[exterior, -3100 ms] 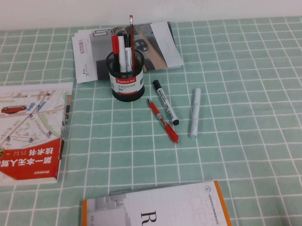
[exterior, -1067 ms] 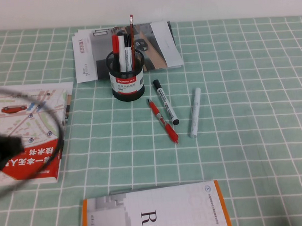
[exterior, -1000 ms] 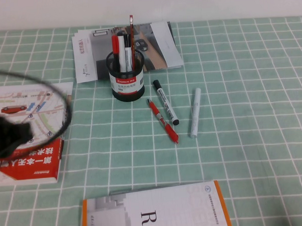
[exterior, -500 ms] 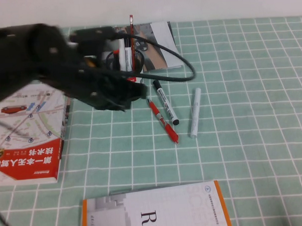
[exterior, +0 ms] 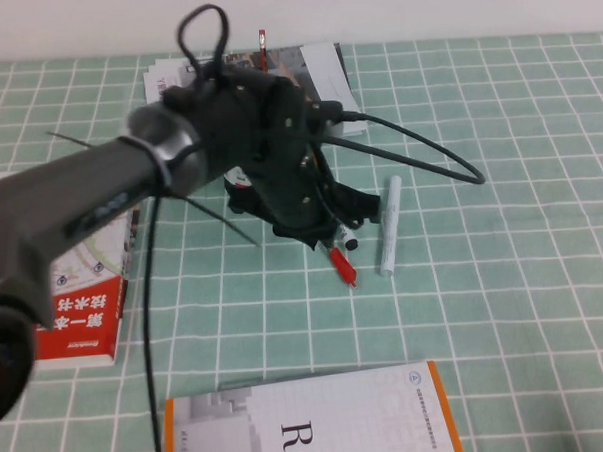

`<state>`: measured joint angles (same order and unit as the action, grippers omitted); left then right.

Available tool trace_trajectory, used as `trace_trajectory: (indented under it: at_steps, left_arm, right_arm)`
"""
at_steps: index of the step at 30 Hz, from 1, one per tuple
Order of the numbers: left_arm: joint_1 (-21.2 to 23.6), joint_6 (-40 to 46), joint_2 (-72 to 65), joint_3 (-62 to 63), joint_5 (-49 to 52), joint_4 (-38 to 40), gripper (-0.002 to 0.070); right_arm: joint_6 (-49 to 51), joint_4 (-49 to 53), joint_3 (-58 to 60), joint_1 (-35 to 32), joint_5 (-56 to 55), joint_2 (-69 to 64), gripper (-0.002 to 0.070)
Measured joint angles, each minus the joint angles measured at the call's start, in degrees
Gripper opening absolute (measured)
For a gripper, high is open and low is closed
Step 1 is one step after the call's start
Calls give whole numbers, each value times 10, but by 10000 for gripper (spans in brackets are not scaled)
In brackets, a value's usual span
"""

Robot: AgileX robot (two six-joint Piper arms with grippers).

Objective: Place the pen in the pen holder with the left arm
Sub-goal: Pick up the pen on the table

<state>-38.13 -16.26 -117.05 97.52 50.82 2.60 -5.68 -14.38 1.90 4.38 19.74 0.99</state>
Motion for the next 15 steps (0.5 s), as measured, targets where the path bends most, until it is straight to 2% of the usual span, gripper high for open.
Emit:
trace_trajectory:
  at_steps: [3, 5, 9, 15]
  left_arm:
    - [-1, -21, -29, 35, 8, 0, 242]
    - [-1, -43, -43, 52, 9, 0, 304]
    - [-1, -70, -67, 86, 16, -3, 348]
    - [-1, -92, -96, 105, 32, -15, 357]
  right_arm:
    - [0, 0, 0, 0, 0, 0, -20]
    - [0, 0, 0, 0, 0, 0, -20]
    - [0, 0, 0, 0, 0, 0, -20]
    - [0, 0, 0, 0, 0, 0, -20]
